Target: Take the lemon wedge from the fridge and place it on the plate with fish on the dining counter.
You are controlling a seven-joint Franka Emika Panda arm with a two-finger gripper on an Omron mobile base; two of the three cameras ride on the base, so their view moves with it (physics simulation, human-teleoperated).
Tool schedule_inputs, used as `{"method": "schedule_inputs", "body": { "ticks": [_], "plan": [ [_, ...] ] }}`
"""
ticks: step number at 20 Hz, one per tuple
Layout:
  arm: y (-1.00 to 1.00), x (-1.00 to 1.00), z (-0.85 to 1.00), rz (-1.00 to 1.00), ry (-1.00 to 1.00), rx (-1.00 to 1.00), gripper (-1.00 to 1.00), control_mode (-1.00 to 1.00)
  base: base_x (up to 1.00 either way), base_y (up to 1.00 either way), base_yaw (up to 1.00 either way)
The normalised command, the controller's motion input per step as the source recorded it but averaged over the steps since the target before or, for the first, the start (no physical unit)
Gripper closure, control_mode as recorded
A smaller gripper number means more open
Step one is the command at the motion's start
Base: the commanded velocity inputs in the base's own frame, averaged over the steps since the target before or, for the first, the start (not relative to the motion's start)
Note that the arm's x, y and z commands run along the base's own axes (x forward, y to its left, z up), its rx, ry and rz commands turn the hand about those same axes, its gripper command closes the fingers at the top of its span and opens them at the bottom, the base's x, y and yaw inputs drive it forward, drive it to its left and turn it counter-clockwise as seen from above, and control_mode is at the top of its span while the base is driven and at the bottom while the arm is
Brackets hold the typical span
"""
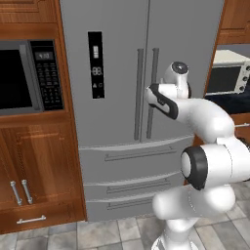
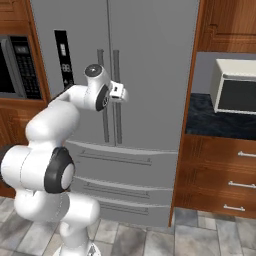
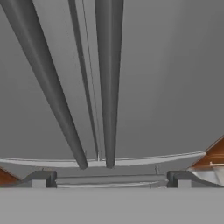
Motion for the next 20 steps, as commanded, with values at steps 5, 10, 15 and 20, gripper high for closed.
{"method": "schedule_inputs", "body": {
  "ticks": [5,10,15,20],
  "plan": [
    [-0.06,0.37,-0.21,0.09,-0.05,0.07,-1.0,-1.0,0.0,0.0,0.0],
    [-0.09,0.09,-0.07,0.12,-0.08,0.08,-1.0,-1.0,0.0,0.0,0.0],
    [-0.02,0.17,-0.02,0.01,-0.01,0.0,-1.0,-1.0,0.0,0.0,0.0],
    [0.0,0.37,-0.06,0.0,0.0,0.0,-1.0,-1.0,0.0,0.0,0.0]
  ]
}}
